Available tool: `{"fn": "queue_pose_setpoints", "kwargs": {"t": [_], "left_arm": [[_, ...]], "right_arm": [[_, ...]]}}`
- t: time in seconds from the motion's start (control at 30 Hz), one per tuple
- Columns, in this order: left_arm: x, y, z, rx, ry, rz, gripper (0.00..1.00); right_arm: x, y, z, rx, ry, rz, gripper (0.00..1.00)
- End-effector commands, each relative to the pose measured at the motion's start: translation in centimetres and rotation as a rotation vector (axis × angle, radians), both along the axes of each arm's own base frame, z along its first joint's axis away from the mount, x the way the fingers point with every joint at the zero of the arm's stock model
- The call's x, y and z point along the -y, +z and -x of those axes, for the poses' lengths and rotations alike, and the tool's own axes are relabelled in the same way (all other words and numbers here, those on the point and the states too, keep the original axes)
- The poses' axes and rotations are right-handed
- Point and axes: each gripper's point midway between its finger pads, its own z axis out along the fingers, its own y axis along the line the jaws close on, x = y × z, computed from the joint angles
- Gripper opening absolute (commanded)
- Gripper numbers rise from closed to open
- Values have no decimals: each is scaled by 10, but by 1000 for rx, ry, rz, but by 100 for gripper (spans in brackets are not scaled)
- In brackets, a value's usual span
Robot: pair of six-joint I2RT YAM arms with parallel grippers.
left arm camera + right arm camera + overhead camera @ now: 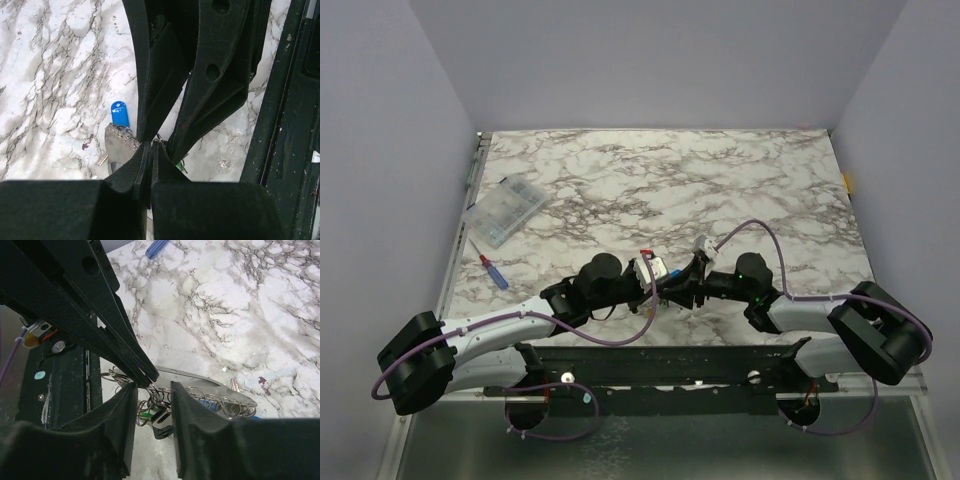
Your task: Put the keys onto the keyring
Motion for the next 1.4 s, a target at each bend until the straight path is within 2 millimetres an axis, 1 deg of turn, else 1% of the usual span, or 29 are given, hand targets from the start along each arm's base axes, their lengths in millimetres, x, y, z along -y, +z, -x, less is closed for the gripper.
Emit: {"fn": "queue_pose_setpoints", "kwargs": {"t": [0.0,0.03,0.1,0.17,0.4,0.7,0.77,0.8,0.83,0.87,0.93,1.0,1.07,1.23,1.37], "left_arm": [[4,11,5,20,-32,47,0],[4,11,5,22,-33,48,0],[4,12,5,23,-33,50,0],[4,11,5,21,-33,50,0],[4,12,5,21,-31,53,0],[1,14,8,53,-57,36,0],[-1,15,13,79,-101,15,15],[-1,16,17,95,-138,2,24],[-1,21,21,121,-178,-3,34],[0,24,25,130,-216,-8,41],[1,34,28,148,-261,-17,48],[-2,37,26,148,-292,-48,49],[-6,35,24,140,-312,-91,49],[-9,45,23,111,-376,-115,43],[-9,64,25,94,-447,-145,39]], "right_arm": [[-7,13,-4,72,26,-39,33],[-7,13,-5,74,25,-39,30],[-8,12,-6,80,27,-41,20],[-9,12,-6,80,33,-43,14],[-9,15,-1,89,61,-44,1],[-7,23,-5,109,45,-2,1],[-6,24,-5,112,49,13,1],[-6,26,-5,116,50,20,1],[-5,27,-5,117,53,30,1],[-5,29,-5,122,56,38,1],[-4,32,-5,135,62,51,1],[-4,33,-2,130,74,62,1],[-3,34,0,124,83,65,1],[-5,32,8,150,119,69,1],[-7,28,17,159,159,85,1]]}}
